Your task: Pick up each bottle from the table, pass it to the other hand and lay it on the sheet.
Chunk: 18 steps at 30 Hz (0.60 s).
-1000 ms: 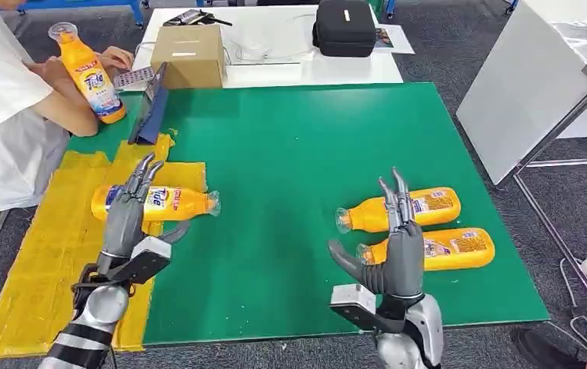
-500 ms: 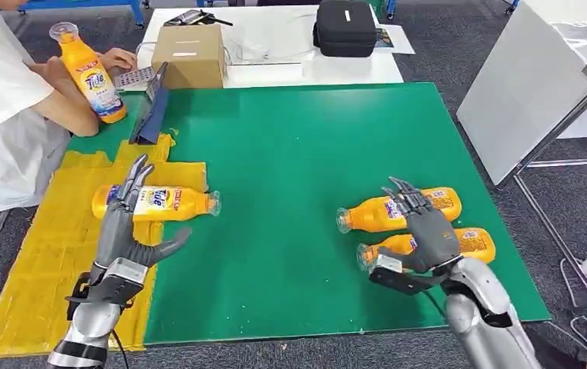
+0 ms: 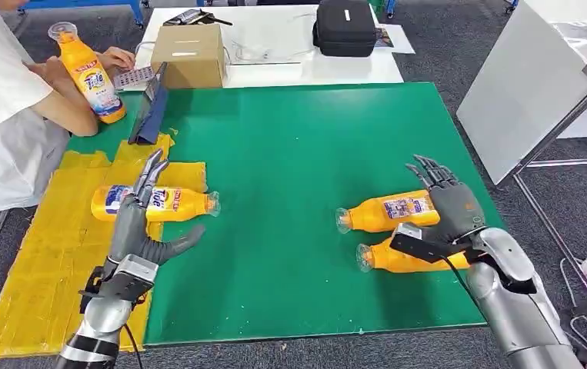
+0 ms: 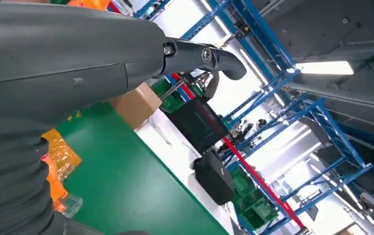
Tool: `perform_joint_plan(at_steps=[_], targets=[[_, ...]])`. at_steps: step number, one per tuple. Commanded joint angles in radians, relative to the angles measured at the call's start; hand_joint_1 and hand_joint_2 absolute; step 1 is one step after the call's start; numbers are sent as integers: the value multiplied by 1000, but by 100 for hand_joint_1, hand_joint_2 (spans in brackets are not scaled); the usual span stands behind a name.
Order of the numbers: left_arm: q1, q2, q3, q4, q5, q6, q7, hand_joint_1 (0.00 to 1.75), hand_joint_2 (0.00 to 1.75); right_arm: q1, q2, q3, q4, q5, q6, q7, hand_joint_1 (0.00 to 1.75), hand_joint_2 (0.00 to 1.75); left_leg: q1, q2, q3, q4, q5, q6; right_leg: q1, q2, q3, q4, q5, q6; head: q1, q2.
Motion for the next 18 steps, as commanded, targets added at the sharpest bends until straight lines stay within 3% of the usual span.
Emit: perform_joint_plan(at_steps=[1, 5, 9, 18], targets=[[-75, -20, -38, 140, 0, -13, 5, 0, 175, -246, -13, 42, 240, -5, 51, 1, 0, 175, 0, 2, 2, 1, 0, -1, -1, 4, 1, 1, 0, -2, 0, 0], [-91, -29, -34, 177, 24, -14, -8, 0, 175, -324, -20, 69, 339, -17, 99, -4, 0, 175, 0, 1, 4, 0, 0, 0, -1, 5, 4, 0, 0, -2, 0, 0], [-117, -26, -34, 211, 49, -24, -23, 0, 175, -399, -63, 144, 482, -57, 217, -64, 0, 175, 0, 0, 4, 1, 0, 0, 0, 3, 4, 0, 0, -2, 0, 0], [-139, -27, -38, 226, 64, -31, -31, 0, 175, -427, -56, 176, 601, -54, 195, -57, 0, 175, 0, -1, 3, 1, 0, 0, 0, 3, 4, 0, 0, -1, 0, 0]])
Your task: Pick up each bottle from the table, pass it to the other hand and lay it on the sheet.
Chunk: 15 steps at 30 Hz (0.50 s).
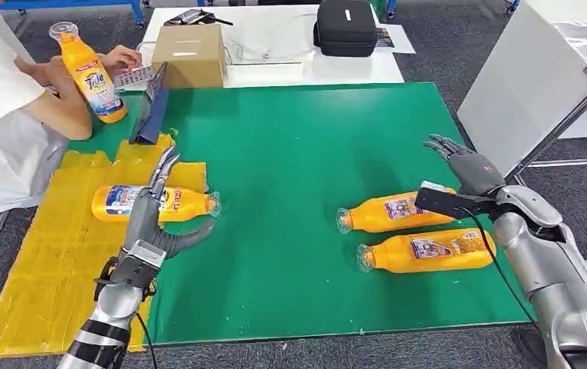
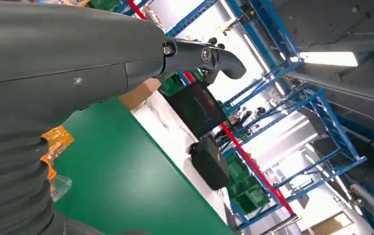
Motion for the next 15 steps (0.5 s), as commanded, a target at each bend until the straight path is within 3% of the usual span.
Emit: perform_joint_plan(at_steps=[1, 9, 15], targets=[[-70, -5, -24, 109, 11, -7, -5, 0, 175, -117, 10, 97, 255, 3, -7, 11, 0, 175, 1, 0, 3, 0, -1, -1, 0, 2, 3, 0, -1, -2, 0, 0], [-99, -6, -31, 148, 30, -11, -12, 0, 175, -120, -39, 146, 300, -53, 77, -81, 0, 175, 1, -2, 3, 0, -1, -1, 1, 1, 3, 0, -1, -2, 0, 0], [-100, -6, -31, 150, 32, -10, -13, 0, 175, -119, -37, 150, 296, -55, 75, -81, 0, 175, 2, -1, 4, 1, -2, -2, 1, 3, 5, 0, -2, -3, 0, 0]])
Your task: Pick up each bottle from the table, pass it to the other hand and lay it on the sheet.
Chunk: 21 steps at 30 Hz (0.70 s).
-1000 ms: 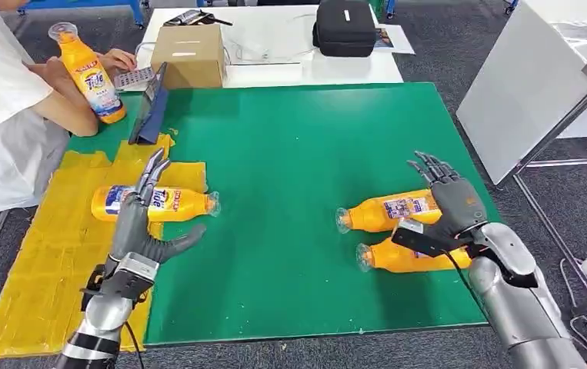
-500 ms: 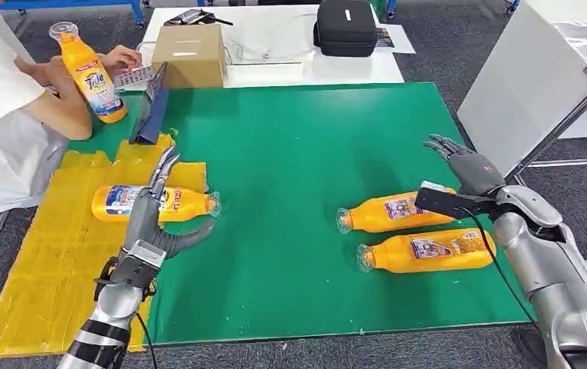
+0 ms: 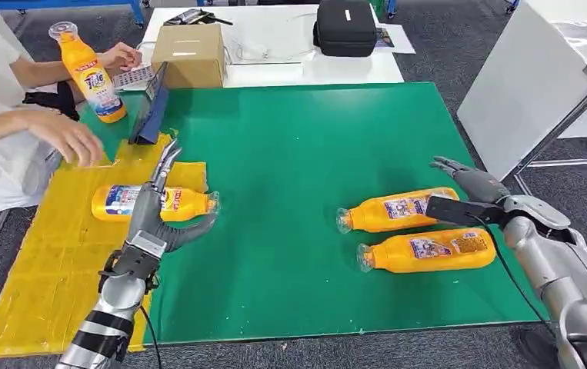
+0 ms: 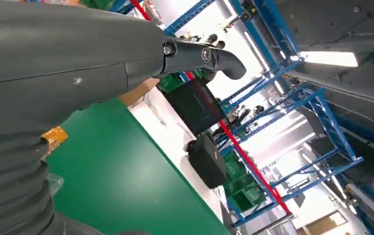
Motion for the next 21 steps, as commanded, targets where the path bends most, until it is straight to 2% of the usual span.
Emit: perform_joint_plan(at_steps=[1, 10, 21], targets=[[-58, 0, -30, 96, 2, -5, -2, 0, 175, -59, -1, 69, 103, -7, 10, -7, 0, 175, 1, 0, 3, 0, -1, -1, 0, 2, 3, 0, -1, -2, 0, 0], [-60, -1, -34, 97, 4, -6, -3, 0, 175, -53, 1, 88, 109, -13, 9, -3, 0, 175, 1, 0, 2, 0, -1, -1, 1, 2, 2, 0, -1, -2, 0, 0], [-81, -8, -49, 106, 20, -11, -10, 0, 175, -26, 100, 156, 259, 19, -80, 80, 0, 175, 3, 0, 7, 0, -3, -2, 2, 4, 7, -1, -2, -4, 0, 0]])
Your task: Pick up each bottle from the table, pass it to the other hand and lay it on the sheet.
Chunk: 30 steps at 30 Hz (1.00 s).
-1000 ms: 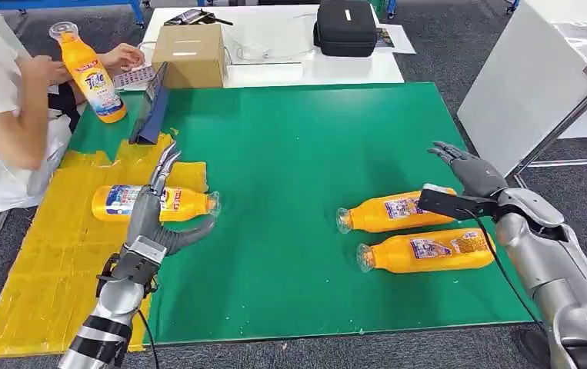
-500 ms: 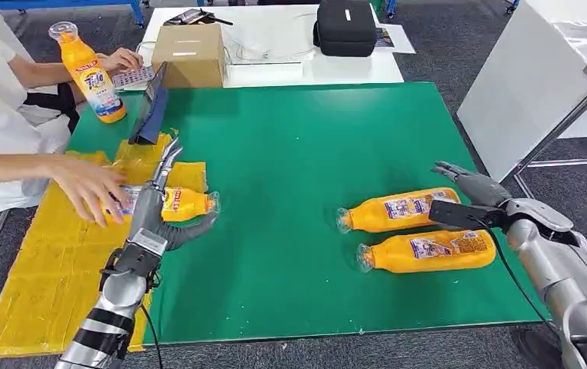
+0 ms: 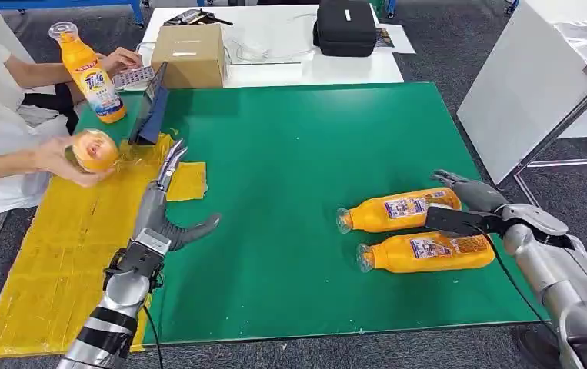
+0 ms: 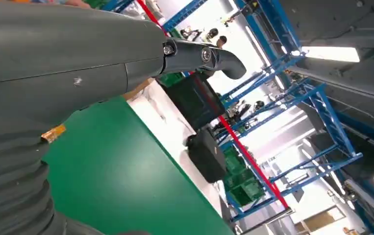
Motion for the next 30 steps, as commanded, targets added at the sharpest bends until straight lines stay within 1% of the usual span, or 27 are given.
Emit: perform_joint_plan(at_steps=[1, 3, 4, 5, 7, 8, 9, 10, 11, 12, 14, 15, 18, 22, 27, 29, 30], targets=[[-65, -4, -36, 79, 11, -11, -6, 0, 175, -17, 116, 90, 208, 22, -72, 70, 0, 175, 2, 0, 5, 0, -2, -2, 2, 3, 6, -2, -1, -3, 0, 0], [-74, -8, -46, 91, 13, -15, -6, 0, 175, -5, 152, 96, 243, 41, -119, 96, 0, 175, 2, 0, 4, -1, -1, -1, 2, 2, 4, -2, 0, -2, 0, 0], [-75, -9, -47, 94, 15, -16, -6, 0, 175, 1, 162, 104, 245, 55, -142, 108, 0, 175, 3, 1, 7, -1, -2, -2, 3, 4, 7, -2, -1, -3, 0, 0], [-73, -9, -47, 93, 19, -16, -7, 0, 175, 1, 178, 122, 256, 85, -186, 131, 0, 175, 2, 0, 4, -1, -1, -1, 2, 2, 4, -2, 0, -2, 0, 0], [-67, -10, -38, 81, 32, -15, -7, 0, 175, -4, 203, 158, 270, 141, -243, 175, 0, 175, 3, 1, 8, -1, -2, -2, 3, 5, 7, -2, -1, -4, 1, 0], [-67, -9, -35, 78, 35, -15, -6, 0, 175, -6, 212, 158, 271, 146, -248, 173, 0, 175, 2, 2, 5, -1, -2, -2, 2, 4, 5, -2, -1, -3, 0, 0], [-66, -10, -30, 76, 42, -19, -6, 0, 175, -5, 218, 160, 270, 154, -262, 169, 0, 175, 3, 2, 7, -1, -3, -2, 2, 6, 7, -2, -1, -4, 0, 0], [-64, -10, -28, 72, 45, -22, -5, 0, 175, -7, 224, 174, 271, 176, -279, 180, 0, 175, 3, 4, 6, 0, -3, -2, 3, 7, 6, -1, -1, -4, 0, 0], [-62, -10, -26, 70, 46, -22, -5, 0, 175, -8, 227, 177, 274, 186, -280, 185, 0, 175, 2, 2, 5, 0, -2, -2, 2, 4, 4, -1, -1, -3, 0, 0], [-60, -10, -26, 68, 47, -23, -5, 0, 175, -9, 229, 180, 276, 192, -277, 186, 0, 175, 3, 3, 7, 0, -2, -2, 3, 6, 6, -1, -2, -4, 0, 0], [-58, -10, -26, 68, 47, -23, -5, 0, 175, -9, 231, 180, 276, 193, -277, 187, 0, 175, 2, 2, 4, -1, -1, -2, 2, 3, 4, -1, -1, -2, 0, 0], [-57, -10, -26, 68, 47, -23, -5, 0, 175, -9, 230, 180, 276, 194, -277, 187, 0, 175, 3, 2, 7, 0, -3, -2, 3, 5, 6, -1, -2, -4, 0, 0], [-57, -10, -26, 67, 47, -23, -5, 0, 175, -9, 227, 179, 277, 194, -277, 186, 0, 175, 2, 1, 4, 0, -1, -1, 1, 2, 3, 0, -1, -2, 0, 0], [-57, -10, -26, 67, 47, -23, -5, 0, 175, -9, 227, 179, 277, 194, -277, 186, 0, 175, 2, 1, 3, 0, -1, -1, 2, 2, 3, -1, -1, -2, 0, 0], [-57, -10, -25, 67, 48, -25, -5, 0, 175, -9, 228, 181, 281, 200, -266, 178, 0, 175, 3, 0, 6, 0, -2, -2, 2, 3, 6, 0, -1, -4, 0, 0], [-53, -9, -25, 69, 50, -27, -5, 0, 175, -7, 228, 186, 286, 213, -262, 192, 0, 175, 2, 1, 5, 0, 0, -1, 2, 2, 4, -1, 0, -2, 0, 0], [-53, -8, -24, 71, 54, -30, -6, 0, 175, -5, 229, 186, 294, 218, -248, 199, 0, 175, 3, 0, 7, 0, -2, -2, 3, 3, 6, -1, -1, -4, 0, 0]])
